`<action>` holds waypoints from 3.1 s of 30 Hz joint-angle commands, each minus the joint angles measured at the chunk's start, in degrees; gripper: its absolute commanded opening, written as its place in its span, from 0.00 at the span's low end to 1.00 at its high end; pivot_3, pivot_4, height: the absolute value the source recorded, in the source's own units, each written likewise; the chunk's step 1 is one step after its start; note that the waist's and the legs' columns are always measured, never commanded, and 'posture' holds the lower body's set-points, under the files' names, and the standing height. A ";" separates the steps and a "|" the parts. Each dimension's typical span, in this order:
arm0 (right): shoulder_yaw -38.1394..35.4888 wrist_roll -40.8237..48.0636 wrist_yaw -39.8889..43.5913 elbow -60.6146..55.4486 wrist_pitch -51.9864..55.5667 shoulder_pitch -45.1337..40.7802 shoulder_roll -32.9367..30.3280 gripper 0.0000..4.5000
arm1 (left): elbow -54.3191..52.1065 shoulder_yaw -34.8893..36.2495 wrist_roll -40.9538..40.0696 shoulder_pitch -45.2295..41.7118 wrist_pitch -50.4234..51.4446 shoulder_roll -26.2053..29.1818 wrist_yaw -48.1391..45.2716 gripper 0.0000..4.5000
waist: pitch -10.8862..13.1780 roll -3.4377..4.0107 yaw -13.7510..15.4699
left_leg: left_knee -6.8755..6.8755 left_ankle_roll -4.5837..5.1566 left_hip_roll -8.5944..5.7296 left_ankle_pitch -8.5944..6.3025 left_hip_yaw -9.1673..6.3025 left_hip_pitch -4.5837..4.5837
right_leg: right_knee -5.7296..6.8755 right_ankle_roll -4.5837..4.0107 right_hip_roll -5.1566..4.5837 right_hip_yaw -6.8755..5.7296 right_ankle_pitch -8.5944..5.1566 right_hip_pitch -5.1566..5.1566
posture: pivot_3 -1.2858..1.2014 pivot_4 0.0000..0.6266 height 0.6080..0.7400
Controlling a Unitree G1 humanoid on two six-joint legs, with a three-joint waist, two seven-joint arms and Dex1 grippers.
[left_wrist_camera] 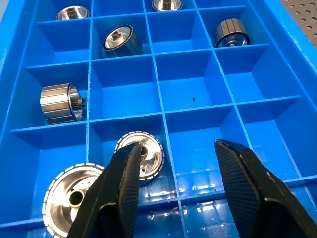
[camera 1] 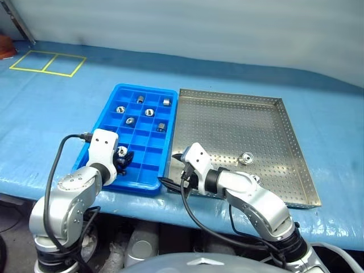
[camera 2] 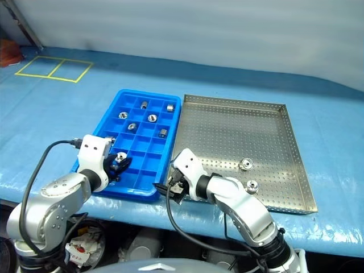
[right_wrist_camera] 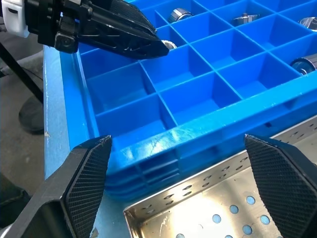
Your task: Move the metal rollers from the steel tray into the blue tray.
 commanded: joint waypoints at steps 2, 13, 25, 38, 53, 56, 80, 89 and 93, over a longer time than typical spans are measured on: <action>-0.63 0.50 0.60 -0.70 -0.59 -1.21 -0.06 1.00 | -1.19 2.07 1.02 0.12 -0.98 0.34 1.16 0.57 | 0.01 0.00 0.25 | -0.02 0.00 0.01 0.00 -0.04 0.10 | 0.14 -0.17 0.02 -0.02 -0.11 0.01 | 0.69 0.24 1.00; -0.17 0.10 0.08 -1.17 -0.53 -0.60 0.19 1.00 | -2.90 3.02 -6.70 -7.01 -5.21 -3.14 -4.14 0.57 | 0.04 -0.02 2.63 | -0.01 -0.12 -0.07 0.07 -0.12 -0.01 | 0.11 -0.17 -0.02 -0.05 -0.15 -0.02 | 0.68 0.24 1.00; 0.14 0.41 -0.17 -1.07 -0.75 -0.38 0.46 1.00 | -2.82 6.48 -5.68 -4.41 -4.82 3.04 -3.68 0.99 | 0.05 -0.02 2.94 | -0.02 -0.13 -0.07 0.06 -0.16 -0.05 | 0.10 -0.14 -0.03 -0.08 -0.17 -0.05 | 0.68 0.24 1.00; 0.52 0.54 -0.46 -1.51 -0.39 0.17 0.81 1.00 | 0.38 2.20 -2.99 -0.12 -7.19 2.93 -0.10 1.00 | 0.07 0.00 3.14 | -0.03 -0.15 -0.07 0.06 -0.17 -0.09 | 0.07 -0.14 -0.06 -0.12 -0.18 -0.07 | 0.68 0.24 1.00; 0.06 0.48 -1.68 -2.40 -0.04 1.04 1.00 1.00 | 5.42 1.52 -2.09 0.03 -9.97 3.65 0.72 1.00 | 0.08 0.01 2.95 | -0.05 -0.15 -0.07 0.05 -0.17 -0.18 | 0.03 -0.15 -0.11 -0.20 -0.19 -0.14 | 0.67 0.24 1.00; -0.01 0.56 -2.01 -2.49 0.03 1.15 0.99 1.00 | 6.20 1.19 -2.24 0.51 -10.04 3.43 0.85 1.00 | 0.08 0.02 2.95 | -0.07 -0.16 -0.07 0.05 -0.16 -0.18 | 0.02 -0.15 -0.12 -0.20 -0.20 -0.15 | 0.67 0.24 1.00; -0.49 0.67 -2.52 -1.83 -0.04 0.77 1.16 1.00 | 3.13 4.67 -5.49 -1.62 -10.71 2.55 -0.63 0.38 | 0.11 0.00 2.90 | -0.07 -0.16 -0.07 0.05 -0.17 -0.23 | -0.02 -0.16 -0.16 -0.26 -0.20 -0.17 | 0.68 0.24 1.00; 0.71 0.76 -0.19 -0.14 -0.66 -1.09 1.19 1.00 | -1.94 8.52 -6.40 2.63 -8.88 4.93 -1.12 0.38 | 0.13 0.01 3.30 | -0.12 -0.17 -0.07 0.04 -0.20 -0.25 | -0.04 -0.15 -0.15 -0.28 -0.21 -0.17 | 0.70 0.24 1.00; 1.49 0.83 1.06 0.04 -1.11 -1.64 1.16 1.00 | -1.93 8.77 -6.18 4.69 -8.96 4.50 -0.39 0.38 | 0.14 0.00 3.79 | -0.11 -0.18 -0.05 0.04 -0.21 -0.24 | -0.03 -0.16 -0.14 -0.30 -0.21 -0.18 | 0.71 0.24 1.00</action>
